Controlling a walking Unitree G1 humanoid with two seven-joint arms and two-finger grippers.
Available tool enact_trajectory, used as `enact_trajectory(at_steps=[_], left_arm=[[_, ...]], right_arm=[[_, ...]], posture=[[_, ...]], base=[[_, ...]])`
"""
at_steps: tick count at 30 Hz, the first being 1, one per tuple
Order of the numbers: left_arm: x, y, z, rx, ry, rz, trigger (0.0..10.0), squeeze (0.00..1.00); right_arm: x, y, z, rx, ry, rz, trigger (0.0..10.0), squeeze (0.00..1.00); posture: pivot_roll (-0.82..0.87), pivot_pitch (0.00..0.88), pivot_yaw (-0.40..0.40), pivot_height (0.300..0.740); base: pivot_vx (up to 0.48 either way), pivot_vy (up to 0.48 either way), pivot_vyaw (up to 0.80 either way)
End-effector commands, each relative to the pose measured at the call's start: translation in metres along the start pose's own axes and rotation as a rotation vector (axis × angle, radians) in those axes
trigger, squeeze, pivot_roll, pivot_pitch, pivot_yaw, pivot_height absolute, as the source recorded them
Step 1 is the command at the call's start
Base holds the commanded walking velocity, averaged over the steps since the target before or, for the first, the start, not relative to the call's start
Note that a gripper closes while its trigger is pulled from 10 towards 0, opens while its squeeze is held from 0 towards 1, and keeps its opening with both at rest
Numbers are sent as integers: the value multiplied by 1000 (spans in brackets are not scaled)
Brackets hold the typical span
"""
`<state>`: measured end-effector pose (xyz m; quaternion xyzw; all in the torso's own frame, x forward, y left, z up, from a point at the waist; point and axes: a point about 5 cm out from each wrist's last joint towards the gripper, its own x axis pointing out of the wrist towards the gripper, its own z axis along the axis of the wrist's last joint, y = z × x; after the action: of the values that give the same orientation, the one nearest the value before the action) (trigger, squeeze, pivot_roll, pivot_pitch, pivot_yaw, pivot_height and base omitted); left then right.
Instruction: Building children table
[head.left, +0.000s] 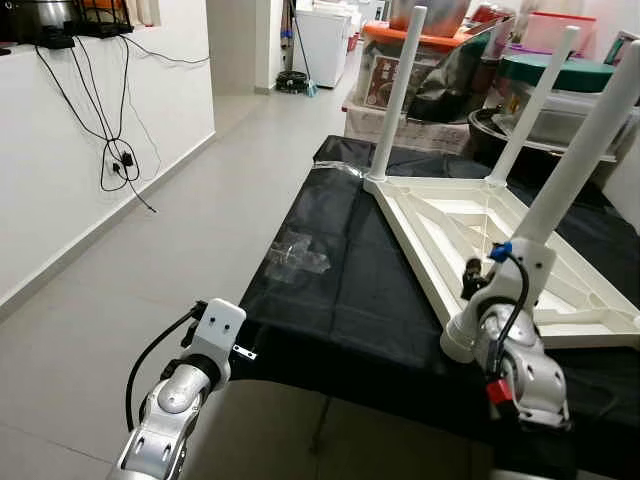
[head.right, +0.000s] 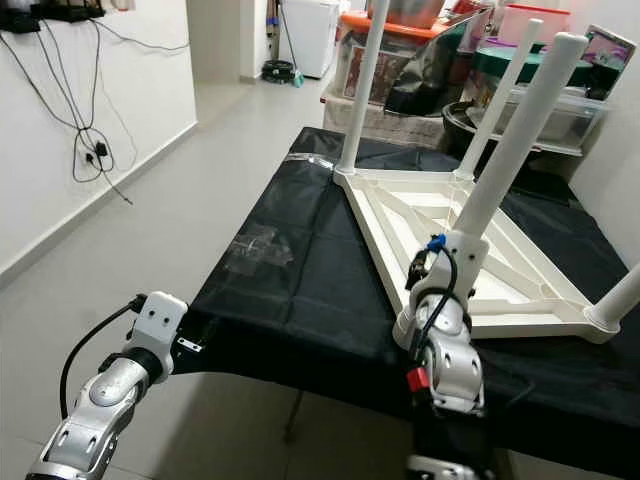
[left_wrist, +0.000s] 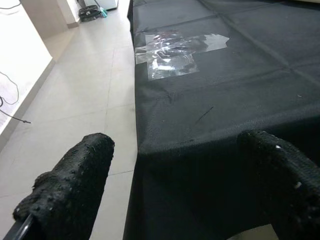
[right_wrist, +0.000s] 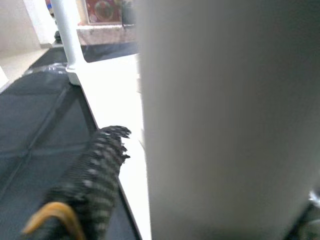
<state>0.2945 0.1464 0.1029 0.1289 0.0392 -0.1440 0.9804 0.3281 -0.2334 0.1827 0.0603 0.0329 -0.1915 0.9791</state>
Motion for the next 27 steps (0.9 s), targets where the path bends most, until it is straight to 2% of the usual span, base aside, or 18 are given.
enact_trajectory(at_steps=[1,2,3,7,8,9,10,12,13,14,15,17,18,19,20,23,24,27], left_arm=[[-1,-3,-5,2,21,-9,10000,0],[-1,-2,-5,3,22,-9,10000,0],[-2,-2,-5,4,23,-10,10000,0],[-2,-1,-5,8,23,-10,10000,0],[-2,-1,-5,10,22,-10,10000,0],[-2,-1,-5,10,22,-10,10000,0],[-1,-1,-5,10,21,-10,10000,0],[-1,-1,-4,12,19,-11,10000,0],[-1,-2,-4,14,18,-14,10000,0],[-1,-2,-4,14,18,-14,10000,0],[-1,-1,-4,15,17,-14,10000,0],[-1,-1,-4,15,17,-14,10000,0],[-1,-1,-4,15,17,-14,10000,0],[-2,0,-4,17,18,-14,10000,0],[-2,0,-4,17,18,-14,10000,0],[-2,0,-3,18,16,-15,10000,0],[-2,1,-2,18,14,-15,10000,0],[-2,1,-2,18,14,-15,10000,0]], right_arm=[[5,-6,2,14,8,46,10000,553],[9,-9,8,18,0,132,10000,0],[11,-11,14,18,-7,238,10000,0],[14,-24,15,-29,-4,364,10000,0],[15,-31,10,-74,12,382,1137,0],[15,-31,10,-74,12,382,1137,0],[15,-35,4,-103,39,425,0,0],[15,-40,-5,-141,64,448,0,0],[17,-43,-7,-118,58,371,0,0],[17,-43,-7,-118,58,371,0,0],[20,-50,-7,-93,55,237,0,0],[20,-50,-7,-93,55,237,0,0],[17,-61,-10,-34,46,-56,0,0],[10,-60,-12,-19,38,-158,0,0],[10,-60,-12,-19,38,-158,0,0],[-9,-47,-18,-21,20,-221,0,0],[-28,-27,-23,-38,2,-182,0,0],[-34,-20,-24,-41,-5,-165,0,0]], posture=[[112,0,-130,740],[113,0,-131,740],[114,0,-131,740],[116,0,-131,740],[118,0,-133,740],[118,0,-133,740],[118,0,-132,740],[117,0,-131,740],[118,0,-131,740],[118,0,-131,740],[121,0,-131,740],[121,0,-131,740],[123,0,-127,740],[124,0,-125,740],[124,0,-125,740],[128,0,-125,740],[129,0,-126,740],[128,0,-125,740]], base=[[0,0,0],[0,0,0],[0,0,0],[0,0,0],[0,0,0],[0,0,0],[0,0,0],[0,0,0],[0,0,0],[0,0,0],[0,0,0],[0,0,0],[0,0,0],[0,0,0],[0,0,0],[0,0,0],[0,0,0],[0,0,0]])
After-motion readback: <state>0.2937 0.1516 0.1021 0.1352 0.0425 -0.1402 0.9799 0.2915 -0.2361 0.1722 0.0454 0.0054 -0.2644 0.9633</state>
